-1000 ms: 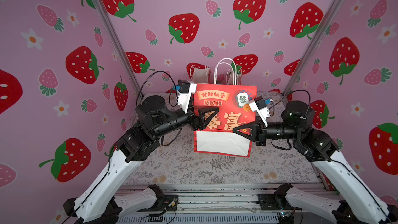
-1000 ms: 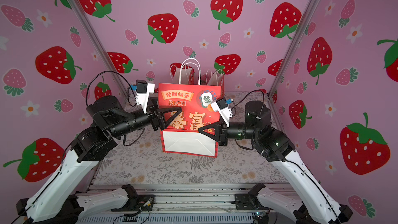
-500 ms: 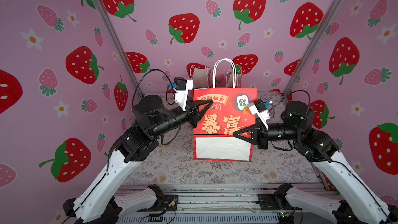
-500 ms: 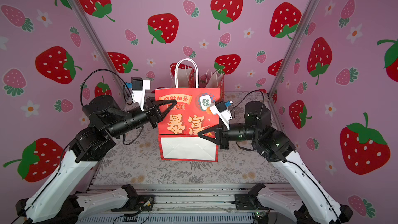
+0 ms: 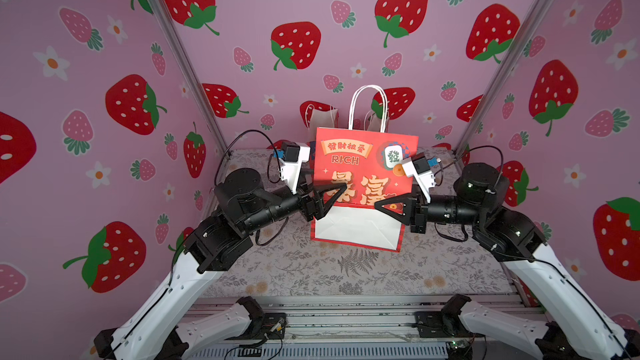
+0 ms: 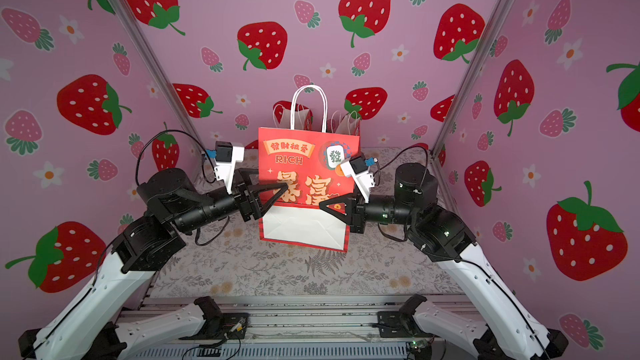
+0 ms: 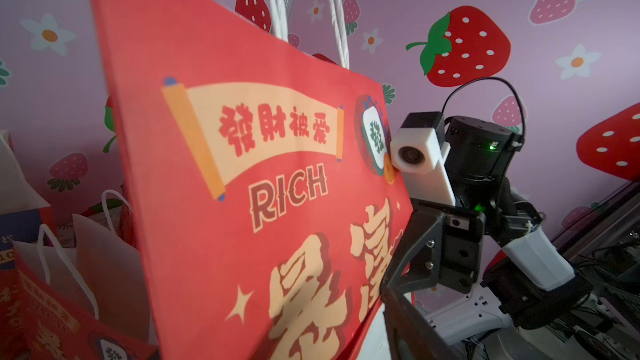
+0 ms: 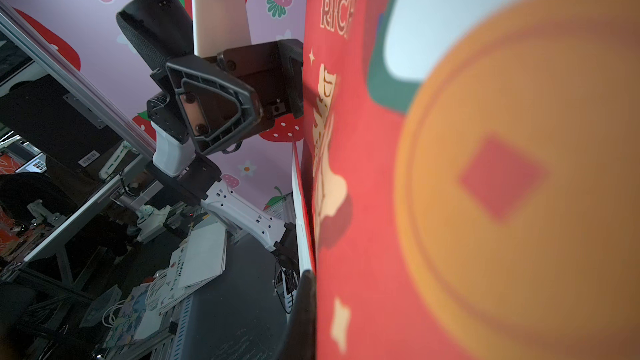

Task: Put away the paper bag
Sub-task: Press the paper bag.

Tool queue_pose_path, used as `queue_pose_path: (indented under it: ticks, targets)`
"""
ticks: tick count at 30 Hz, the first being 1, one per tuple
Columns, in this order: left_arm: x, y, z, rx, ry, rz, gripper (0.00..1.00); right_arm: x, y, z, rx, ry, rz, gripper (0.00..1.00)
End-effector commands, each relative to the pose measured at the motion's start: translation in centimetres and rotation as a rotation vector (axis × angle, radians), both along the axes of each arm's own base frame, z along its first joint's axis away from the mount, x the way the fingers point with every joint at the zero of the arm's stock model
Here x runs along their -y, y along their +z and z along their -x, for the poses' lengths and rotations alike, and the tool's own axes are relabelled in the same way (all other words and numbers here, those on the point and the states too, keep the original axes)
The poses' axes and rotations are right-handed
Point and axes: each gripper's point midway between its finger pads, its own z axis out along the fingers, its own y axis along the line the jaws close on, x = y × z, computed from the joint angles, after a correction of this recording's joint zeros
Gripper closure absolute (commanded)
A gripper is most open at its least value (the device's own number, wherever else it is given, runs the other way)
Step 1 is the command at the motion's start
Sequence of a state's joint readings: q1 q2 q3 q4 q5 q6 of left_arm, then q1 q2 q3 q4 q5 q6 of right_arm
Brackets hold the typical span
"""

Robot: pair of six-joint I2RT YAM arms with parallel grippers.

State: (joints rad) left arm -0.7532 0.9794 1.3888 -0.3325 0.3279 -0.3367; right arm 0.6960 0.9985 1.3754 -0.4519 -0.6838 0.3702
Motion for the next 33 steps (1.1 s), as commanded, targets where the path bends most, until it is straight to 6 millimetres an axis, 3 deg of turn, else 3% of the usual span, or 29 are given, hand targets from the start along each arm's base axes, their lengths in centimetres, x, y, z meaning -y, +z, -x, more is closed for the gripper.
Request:
queue_pose_path:
  ticks: [1, 7, 16, 22, 27, 28, 33]
  targets:
    - [0.9, -0.3, 2.5, 0.004, -0.105, 0.009, 0.29, 0.3, 1.7, -0.6, 0.040, -0.053, -0.058, 1.00]
    - [1.5, -1.9, 3.2, -0.013, -0.109, -0.023, 0.35, 0.0, 1.9, -0.8, 0.030, -0.048, -0.072, 1.00]
    - [0.2, -1.7, 2.7, 0.006, -0.035, -0.009, 0.71, -0.8, 1.6, 0.5, 0.007, 0.063, -0.061, 0.99]
    - [-0.3, -2.6, 1.6, -0.010, 0.034, -0.029, 0.87, -1.2, 0.9, 0.5, -0.014, 0.089, -0.036, 0.88]
    - [-1.4, -3.0, 0.8, -0.022, 0.113, -0.033, 0.93, -1.0, 0.9, 0.5, -0.005, 0.076, -0.035, 0.67]
    - [-1.5, -3.0, 0.8, -0.025, 0.120, -0.033, 0.98, -1.0, 0.9, 0.5, -0.005, 0.075, -0.035, 0.67]
    - [-2.2, -3.5, 0.6, -0.049, 0.158, -0.050, 1.00, -1.3, 1.0, 0.3, -0.010, 0.082, -0.043, 0.67]
